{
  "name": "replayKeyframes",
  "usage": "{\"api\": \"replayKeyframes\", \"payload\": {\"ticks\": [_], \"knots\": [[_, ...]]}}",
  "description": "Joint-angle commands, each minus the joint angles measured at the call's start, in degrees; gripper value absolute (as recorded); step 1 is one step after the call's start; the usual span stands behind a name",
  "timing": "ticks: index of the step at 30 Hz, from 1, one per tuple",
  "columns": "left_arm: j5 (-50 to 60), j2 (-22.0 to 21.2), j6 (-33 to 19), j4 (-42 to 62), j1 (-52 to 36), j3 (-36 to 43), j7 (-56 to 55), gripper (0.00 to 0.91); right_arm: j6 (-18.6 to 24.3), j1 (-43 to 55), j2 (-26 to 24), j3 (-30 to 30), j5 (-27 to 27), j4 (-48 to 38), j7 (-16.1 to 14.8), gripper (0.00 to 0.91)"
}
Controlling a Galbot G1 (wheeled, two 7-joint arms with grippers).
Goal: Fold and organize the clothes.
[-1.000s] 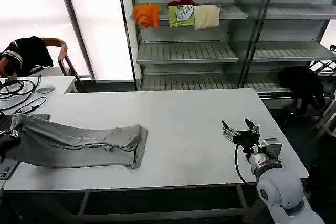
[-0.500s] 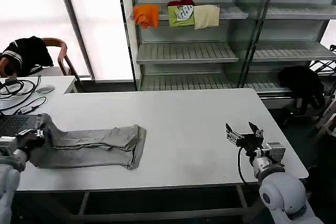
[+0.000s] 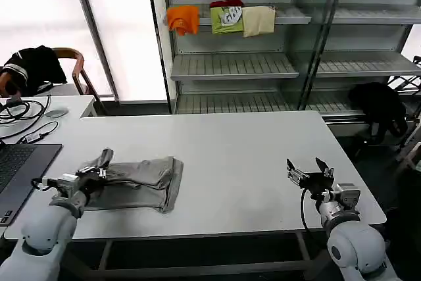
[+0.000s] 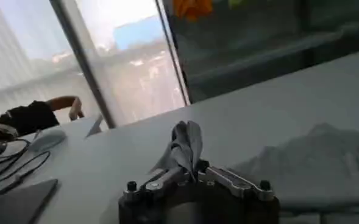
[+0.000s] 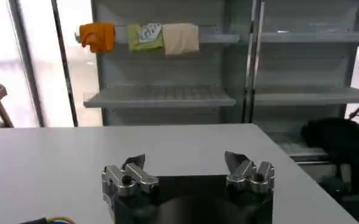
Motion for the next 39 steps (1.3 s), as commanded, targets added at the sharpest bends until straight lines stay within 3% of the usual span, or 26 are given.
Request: {"api": "replayKeyframes", "payload": {"ticks": [1, 20, 21, 22, 23, 31, 39], "knots": [[0.7, -1.2, 0.6, -1.5, -1.5, 8.6, -1.0, 0.010, 0.0, -0.7, 0.1, 0.7, -0.1, 0.1, 0.0, 0.907], [1.8, -4.6, 0.6, 0.3, -6.8, 16.1, -0.6, 0.020, 0.4, -3.1, 1.4, 0.8, -1.7, 0.4, -0.3, 0.907], [1.9, -4.8, 0.5, 0.5, -6.8, 16.3, -0.5, 0.101, 0.4, -3.0, 1.5, 0.8, -1.8, 0.3, -0.4, 0.907], [1.8, -4.9, 0.5, 0.6, -6.8, 16.4, -0.4, 0.756, 0.5, -3.0, 1.6, 0.8, -1.9, 0.2, -0.4, 0.907], [1.0, -5.3, 0.5, 1.0, -6.8, 16.7, -0.2, 0.907, 0.5, -3.0, 1.6, 0.7, -1.9, 0.1, -0.4, 0.907], [-8.4, -6.9, -0.2, 0.6, -5.6, 17.1, -0.1, 0.907, 0.8, -2.1, 1.6, 0.0, -1.9, -1.3, -0.2, 0.907], [-29.7, -8.4, 0.5, -6.8, -3.9, 15.0, -4.3, 0.907, 0.8, -0.8, 1.8, -1.5, -2.1, -2.0, 0.0, 0.907]]}}
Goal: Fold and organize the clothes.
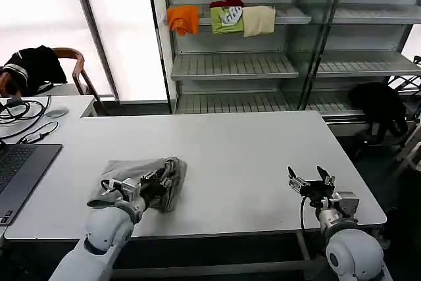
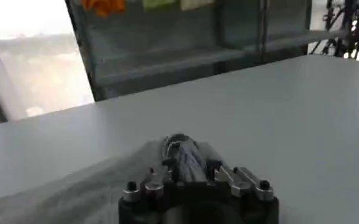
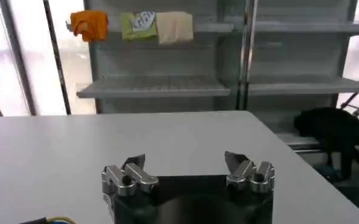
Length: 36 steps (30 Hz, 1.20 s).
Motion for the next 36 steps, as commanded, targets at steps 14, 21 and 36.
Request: {"api": "replayKeyframes", "payload": {"ticks": [14, 21, 36], "knots": [[-36.7, 8.5, 0.6, -9.7, -0.2, -19.7, -12.1, 0.907, 0.1, 3.6, -1.5, -4.2, 0.7, -2.1, 0.2, 0.907], [-30.6, 9.1, 0.5, -3.5, 3.1, -24.5, -7.8, 0.907, 0.0, 5.1, -2.5, -6.0, 1.3, -2.9, 0.1, 0.907], [-23.6, 7.1, 0.2, 9.9, 4.9, -25.6, -1.8, 0.907, 0.1, 4.6, -2.6, -6.1, 1.2, -3.3, 0.0, 0.907]]}}
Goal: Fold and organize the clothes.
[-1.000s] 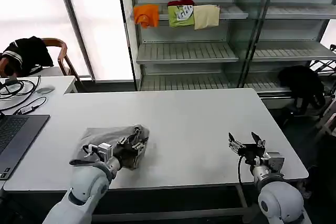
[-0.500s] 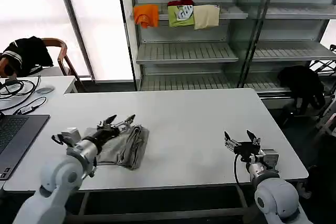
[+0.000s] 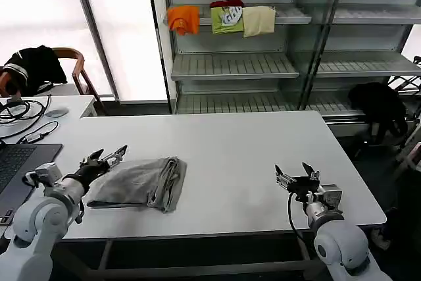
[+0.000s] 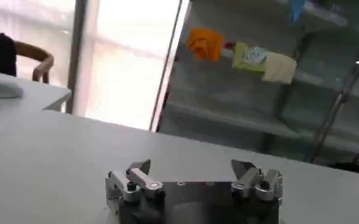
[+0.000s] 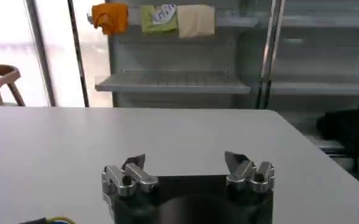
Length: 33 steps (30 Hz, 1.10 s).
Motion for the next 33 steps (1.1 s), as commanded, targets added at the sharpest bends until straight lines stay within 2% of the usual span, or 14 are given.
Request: {"api": "replayKeyframes", "payload": {"ticks": [1, 26, 28, 29, 30, 31, 32, 33], "knots": [[3.6, 0.4, -0.2, 9.1, 1.2, -2.9, 3.2, 0.907, 0.0, 0.3, -0.1, -0.5, 0.1, -0.1, 0.0, 0.907], [6.6, -1.4, 0.1, 9.4, 3.2, -0.9, 4.9, 0.907, 0.2, -0.3, 0.1, -0.9, -0.2, -0.2, 0.0, 0.907], [6.7, -1.4, 0.1, 9.3, 3.4, -0.9, 5.0, 0.766, 0.2, -0.3, 0.3, -1.0, -0.2, -0.2, 0.0, 0.907], [6.7, -1.5, 0.1, 9.3, 3.5, -0.9, 5.2, 0.564, 0.2, -0.3, 0.3, -1.1, -0.2, -0.2, 0.0, 0.907], [6.7, -1.6, 0.0, 9.2, 3.6, -0.9, 5.3, 0.413, 0.2, -0.3, 0.4, -1.1, -0.3, -0.2, 0.0, 0.907], [6.8, -1.6, 0.0, 9.2, 3.6, -0.9, 5.3, 0.131, 0.2, -0.3, 0.4, -1.1, -0.3, -0.2, 0.0, 0.907], [6.9, -1.7, -0.1, 9.2, 3.7, -0.8, 5.4, 0.050, 0.2, -0.2, 0.4, -1.1, -0.3, -0.1, 0.0, 0.907], [7.0, -1.7, -0.1, 9.1, 3.8, -0.8, 5.5, 0.020, 0.2, -0.2, 0.4, -1.1, -0.3, -0.1, 0.0, 0.907]]}}
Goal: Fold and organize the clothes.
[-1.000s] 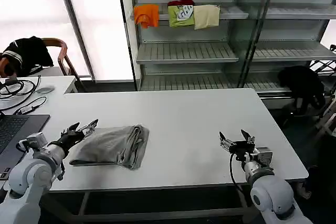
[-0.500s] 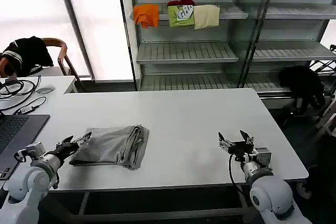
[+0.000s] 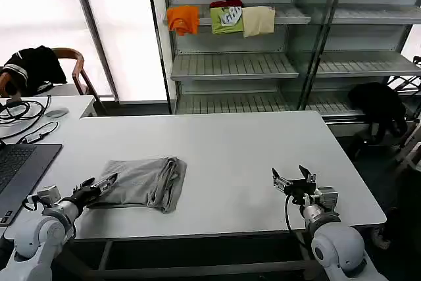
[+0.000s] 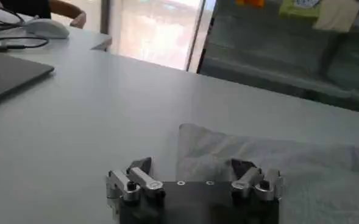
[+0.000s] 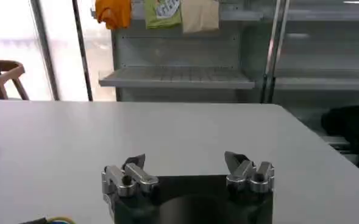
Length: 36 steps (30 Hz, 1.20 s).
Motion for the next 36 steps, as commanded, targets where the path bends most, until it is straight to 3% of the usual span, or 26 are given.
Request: {"api": "replayKeyframes", "payload": {"ticks": [1, 25, 30, 36], "knots": [[0.9, -0.3, 0.0, 0.4, 0.6, 0.2, 0.8, 0.010, 0.0, 0.1, 0.1, 0.0, -0.1, 0.1, 0.0, 0.907], [1.6, 0.4, -1.8, -0.4, 1.1, -1.8, 2.1, 0.010, -0.1, 0.4, 0.3, 0.6, -0.2, 0.3, 0.1, 0.907], [0.9, 3.5, -1.9, 0.8, 1.1, -6.9, 2.9, 0.010, 0.0, 0.7, 0.3, 0.5, -0.1, 0.1, 0.1, 0.907], [1.5, 10.4, -2.7, 4.8, 0.9, -13.3, 4.8, 0.010, 0.1, 1.2, 0.2, 0.0, 0.1, -0.5, 0.1, 0.907]]}}
